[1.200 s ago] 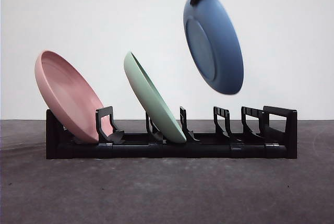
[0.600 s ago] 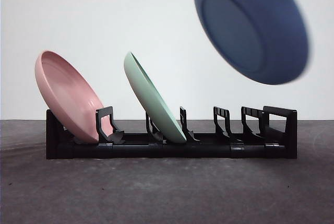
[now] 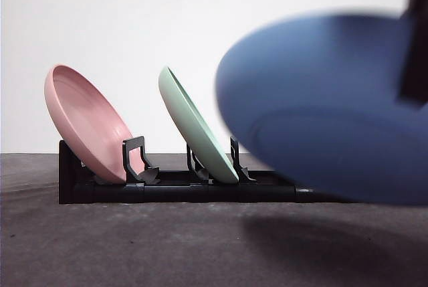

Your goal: Place the plate

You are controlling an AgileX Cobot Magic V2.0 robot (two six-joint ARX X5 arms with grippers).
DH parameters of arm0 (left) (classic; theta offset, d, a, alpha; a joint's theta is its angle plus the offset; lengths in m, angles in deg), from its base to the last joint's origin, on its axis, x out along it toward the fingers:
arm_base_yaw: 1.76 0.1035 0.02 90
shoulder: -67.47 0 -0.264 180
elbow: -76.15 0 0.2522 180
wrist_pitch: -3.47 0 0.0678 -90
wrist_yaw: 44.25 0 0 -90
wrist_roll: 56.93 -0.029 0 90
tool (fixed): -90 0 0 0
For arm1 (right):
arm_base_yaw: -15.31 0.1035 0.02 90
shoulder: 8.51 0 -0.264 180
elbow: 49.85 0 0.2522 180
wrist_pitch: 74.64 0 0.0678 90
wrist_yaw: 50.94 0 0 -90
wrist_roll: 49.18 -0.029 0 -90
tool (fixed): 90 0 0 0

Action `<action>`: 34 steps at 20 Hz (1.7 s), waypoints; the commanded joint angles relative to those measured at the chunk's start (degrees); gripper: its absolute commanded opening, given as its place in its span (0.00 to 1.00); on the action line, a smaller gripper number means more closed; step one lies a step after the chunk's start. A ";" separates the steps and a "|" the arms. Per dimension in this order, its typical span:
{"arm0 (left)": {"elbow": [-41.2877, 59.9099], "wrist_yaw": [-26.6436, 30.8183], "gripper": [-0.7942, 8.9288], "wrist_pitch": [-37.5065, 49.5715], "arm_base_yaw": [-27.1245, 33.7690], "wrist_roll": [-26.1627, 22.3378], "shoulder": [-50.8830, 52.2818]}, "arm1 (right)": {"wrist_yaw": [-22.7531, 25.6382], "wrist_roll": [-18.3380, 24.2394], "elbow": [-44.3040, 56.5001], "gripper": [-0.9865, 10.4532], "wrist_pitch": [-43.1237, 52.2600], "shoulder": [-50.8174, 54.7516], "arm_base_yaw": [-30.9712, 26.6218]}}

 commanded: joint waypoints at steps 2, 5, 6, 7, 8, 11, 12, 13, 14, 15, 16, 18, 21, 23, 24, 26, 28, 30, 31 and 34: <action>-1.33 -0.26 0.37 0.59 -0.04 0.02 -0.33 | 0.28 3.43 -0.66 0.09 5.79 -7.30 0.74; -1.33 -0.26 0.37 0.59 -0.04 0.04 -0.33 | 0.31 6.64 -0.66 0.09 13.55 -12.31 0.70; -1.33 -0.26 0.37 0.61 -0.04 0.02 -0.33 | 0.33 7.74 -0.66 0.09 16.17 -14.01 0.59; -1.33 -0.26 0.37 0.59 -0.04 0.02 -0.33 | 0.48 8.94 -0.66 0.09 18.25 -15.65 0.31; -1.33 -0.26 0.37 0.59 -0.04 0.00 -0.33 | 0.48 9.97 -0.66 0.09 19.89 -17.27 -0.09; -1.33 -0.26 0.37 0.57 -0.04 0.02 -0.33 | 0.87 12.90 -0.66 0.09 22.56 -22.21 -1.49; -1.33 -0.24 0.37 0.57 -0.04 0.02 -0.33 | 1.86 13.97 -0.66 0.09 22.86 -23.76 -1.81; -1.33 -0.26 0.37 0.57 -0.04 0.02 -0.33 | 2.60 15.04 -0.66 0.09 23.04 -25.14 -2.16; -1.33 -0.26 0.37 0.57 -0.04 0.00 -0.33 | 2.99 15.58 -0.66 0.09 23.17 -26.38 -2.47; -1.33 -0.26 0.37 0.57 -0.04 0.00 -0.33 | 2.99 16.02 -0.66 0.09 23.12 -27.61 -2.78; -1.33 -0.26 0.37 0.57 -0.04 0.00 -0.33 | 3.04 16.02 -0.66 0.10 23.02 -28.70 -3.06; -1.33 -0.26 0.37 0.57 -0.04 0.00 -0.33 | 3.02 15.93 -0.66 0.22 22.32 -29.92 -3.28; -1.33 -0.26 0.37 0.70 -0.04 -0.13 -0.31 | 2.75 10.32 -2.10 0.37 18.38 -29.27 -2.84; -1.33 -0.28 0.37 2.05 -0.20 -0.11 -0.26 | -0.39 7.23 -4.61 0.36 15.56 -26.43 -3.23; -1.36 -0.28 0.37 2.69 -0.52 -0.11 -0.26 | -2.25 5.53 -5.95 0.36 15.63 -23.69 -3.96; -1.36 -0.28 0.37 3.54 -1.46 0.07 -0.52 | -5.77 2.19 -7.74 0.36 16.52 -17.70 -5.99; -1.66 -0.28 0.37 4.00 -2.58 1.29 -1.55 | -9.66 -3.32 -8.70 0.36 16.20 -11.89 -9.51; -2.62 -0.28 0.37 4.02 -3.89 1.84 -3.26 | -13.25 -9.94 -9.03 0.36 14.23 -7.23 -14.08; -3.21 -0.28 0.37 4.50 -4.59 2.29 -4.28 | -14.10 -12.55 -9.03 0.36 12.85 -5.11 -16.44; -5.73 0.42 0.37 7.61 -6.51 4.66 -8.28 | -14.03 -16.48 -9.03 0.36 9.11 0.50 -22.84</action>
